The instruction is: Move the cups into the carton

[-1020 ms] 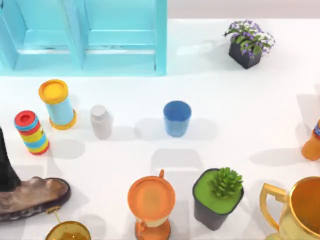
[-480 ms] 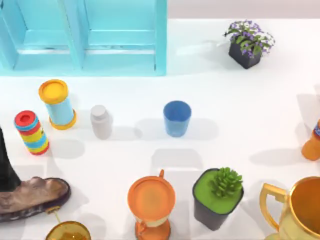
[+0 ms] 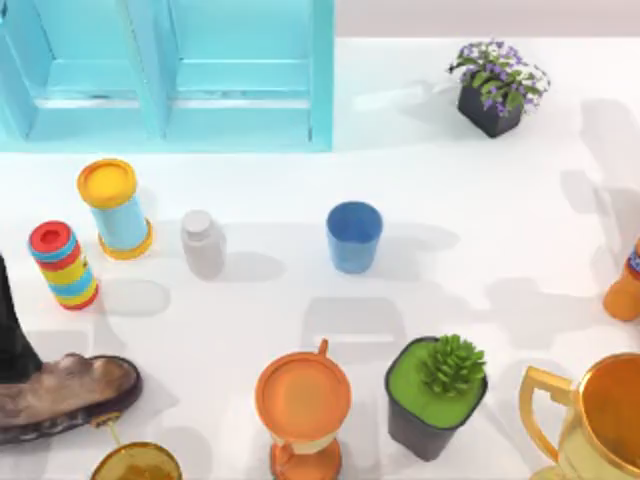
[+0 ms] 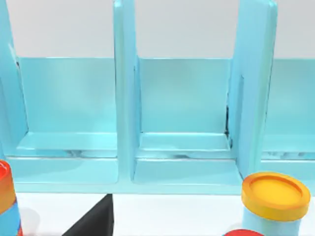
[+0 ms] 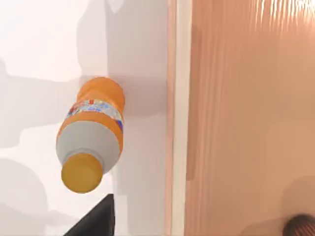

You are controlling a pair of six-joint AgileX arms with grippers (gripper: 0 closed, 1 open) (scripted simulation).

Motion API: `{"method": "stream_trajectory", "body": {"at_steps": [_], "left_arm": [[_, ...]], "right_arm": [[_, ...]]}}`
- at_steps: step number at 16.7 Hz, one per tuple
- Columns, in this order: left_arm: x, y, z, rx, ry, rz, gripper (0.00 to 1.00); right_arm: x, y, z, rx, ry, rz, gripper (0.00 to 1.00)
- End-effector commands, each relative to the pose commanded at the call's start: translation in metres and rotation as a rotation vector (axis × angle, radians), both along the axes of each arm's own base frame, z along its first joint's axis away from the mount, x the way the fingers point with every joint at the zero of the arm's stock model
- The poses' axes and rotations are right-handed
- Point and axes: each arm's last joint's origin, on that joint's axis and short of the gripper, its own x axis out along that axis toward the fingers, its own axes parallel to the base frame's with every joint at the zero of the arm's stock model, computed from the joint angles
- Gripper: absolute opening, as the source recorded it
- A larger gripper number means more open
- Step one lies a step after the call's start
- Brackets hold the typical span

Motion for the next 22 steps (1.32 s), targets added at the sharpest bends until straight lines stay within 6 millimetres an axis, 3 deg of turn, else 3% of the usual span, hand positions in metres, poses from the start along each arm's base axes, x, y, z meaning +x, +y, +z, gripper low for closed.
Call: {"method": "stream_trajectory", "body": {"at_steps": [3, 6, 8, 10, 13, 16, 22], "left_arm": [[0.0, 0.0, 0.0, 0.0, 0.0, 0.0, 1.0], [0.0, 0.0, 0.0, 0.0, 0.0, 0.0, 1.0], [0.0, 0.0, 0.0, 0.0, 0.0, 0.0, 1.0], [0.0, 0.0, 0.0, 0.0, 0.0, 0.0, 1.0], [0.0, 0.0, 0.0, 0.0, 0.0, 0.0, 1.0], [0.0, 0.0, 0.0, 0.0, 0.0, 0.0, 1.0], [0.0, 0.0, 0.0, 0.0, 0.0, 0.0, 1.0]], "right_arm": [[0.031, 0.113, -0.028, -0.012, 0.017, 0.027, 1.0], [0.026, 0.225, -0.058, -0.021, 0.009, 0.054, 1.0], [0.013, 0.281, -0.074, -0.011, -0.017, 0.059, 1.0], [0.002, 0.32, -0.083, 0.015, -0.054, 0.051, 1.0], [0.001, 0.344, -0.088, 0.059, -0.109, 0.017, 1.0], [0.009, 0.343, -0.088, 0.075, -0.132, -0.007, 1.0], [0.006, 0.344, -0.088, 0.076, -0.131, -0.005, 1.0]]}}
